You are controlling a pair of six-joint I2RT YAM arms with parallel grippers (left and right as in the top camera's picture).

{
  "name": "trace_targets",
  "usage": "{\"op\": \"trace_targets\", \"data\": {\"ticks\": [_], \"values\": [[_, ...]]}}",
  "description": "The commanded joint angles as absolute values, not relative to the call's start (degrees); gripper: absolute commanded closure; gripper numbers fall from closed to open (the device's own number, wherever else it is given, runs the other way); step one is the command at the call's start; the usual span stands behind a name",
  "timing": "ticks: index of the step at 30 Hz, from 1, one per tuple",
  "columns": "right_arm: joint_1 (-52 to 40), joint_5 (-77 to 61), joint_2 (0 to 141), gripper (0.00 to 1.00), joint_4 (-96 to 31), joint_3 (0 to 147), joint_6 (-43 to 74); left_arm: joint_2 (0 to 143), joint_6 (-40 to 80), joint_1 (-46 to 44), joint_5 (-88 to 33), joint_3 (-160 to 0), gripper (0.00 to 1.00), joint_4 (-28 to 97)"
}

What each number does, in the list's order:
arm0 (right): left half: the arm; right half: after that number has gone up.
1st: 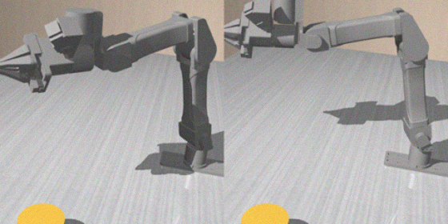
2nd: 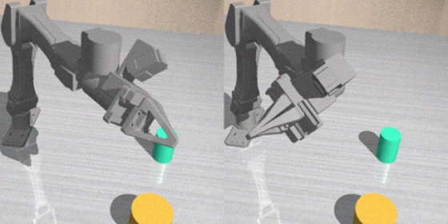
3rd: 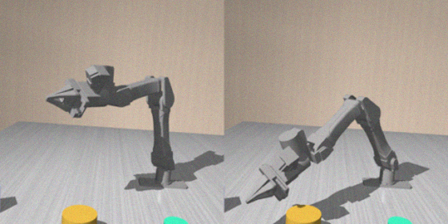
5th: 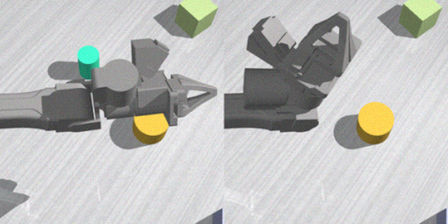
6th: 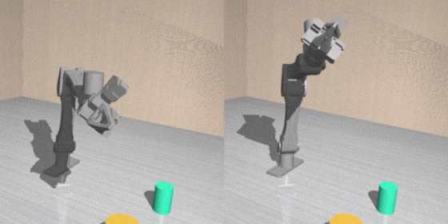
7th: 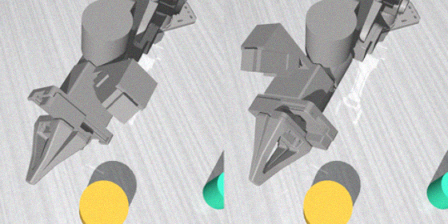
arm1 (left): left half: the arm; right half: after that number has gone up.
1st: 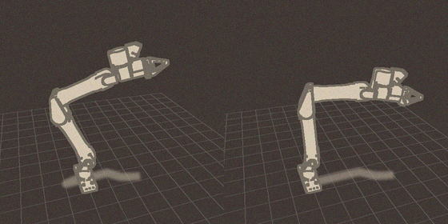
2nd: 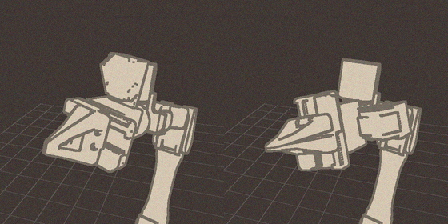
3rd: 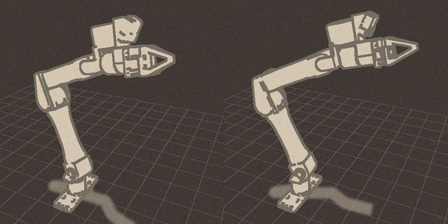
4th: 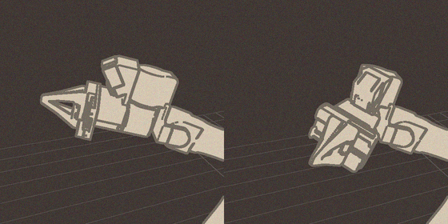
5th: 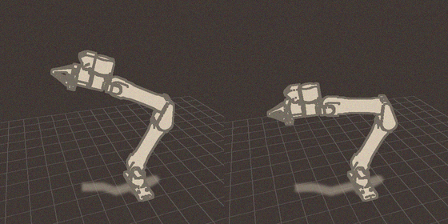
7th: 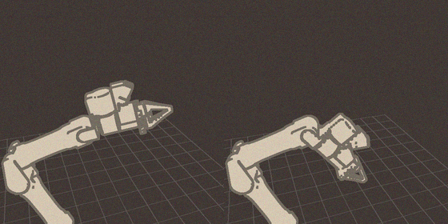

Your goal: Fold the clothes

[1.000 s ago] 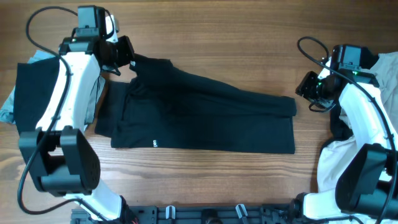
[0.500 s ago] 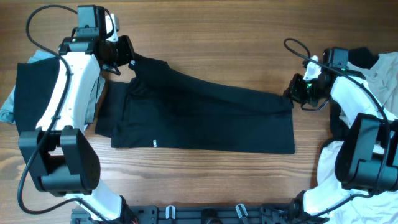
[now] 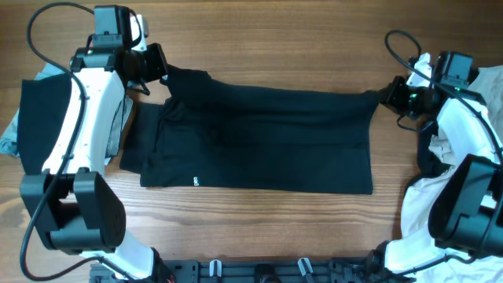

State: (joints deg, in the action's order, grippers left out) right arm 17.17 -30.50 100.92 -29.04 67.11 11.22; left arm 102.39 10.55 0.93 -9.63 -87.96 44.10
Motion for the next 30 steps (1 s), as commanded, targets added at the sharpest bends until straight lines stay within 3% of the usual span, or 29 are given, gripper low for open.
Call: {"op": "trace_targets", "data": {"ticks": [1, 7, 15, 17, 18, 19, 20, 21, 22, 27, 30], "values": [[17.6, -36.5, 96.3, 0.96, -34.2, 69.5, 11.1, 99.4, 9.4, 1.4, -8.4, -88.9, 0.96, 47.3], [17.6, -18.6, 95.2, 0.96, -57.1, 69.3, 13.9, 99.3, 9.4, 1.4, -5.0, -88.8, 0.96, 65.1], [17.5, -15.9, 95.3, 0.96, -62.5, 67.4, 15.0, 99.3, 9.4, 1.4, -1.4, -88.8, 0.96, 76.3], [17.5, -15.8, 95.3, 0.95, -62.3, 67.4, 15.0, 99.3, 9.4, 1.4, -1.4, -88.8, 0.92, 77.3], [17.5, -15.8, 95.3, 0.92, -62.2, 67.4, 15.0, 99.3, 9.4, 1.4, -1.4, -88.8, 0.86, 78.0], [17.5, -15.8, 95.3, 0.83, -62.0, 67.4, 15.0, 99.3, 9.4, 1.4, -1.4, -88.8, 0.77, 78.6], [17.5, -15.2, 95.3, 0.66, -61.5, 67.4, 15.1, 99.3, 9.4, 1.4, -1.4, -88.8, 0.63, 79.6], [17.5, -14.3, 95.3, 0.52, -61.3, 67.4, 15.2, 99.3, 9.4, 1.4, -1.4, -88.8, 0.61, 79.8], [17.5, -13.6, 95.3, 0.47, -61.1, 67.4, 15.2, 99.3, 9.4, 1.4, -1.4, -88.8, 0.58, 79.7], [17.5, -14.8, 95.3, 0.42, -56.8, 67.4, 15.0, 99.5, 9.4, 1.4, -1.8, -88.0, 0.50, 72.1], [17.5, -19.4, 95.3, 0.42, -54.8, 67.4, 13.9, 100.2, 9.3, 1.3, -11.2, -79.9, 0.52, 61.1]]}}
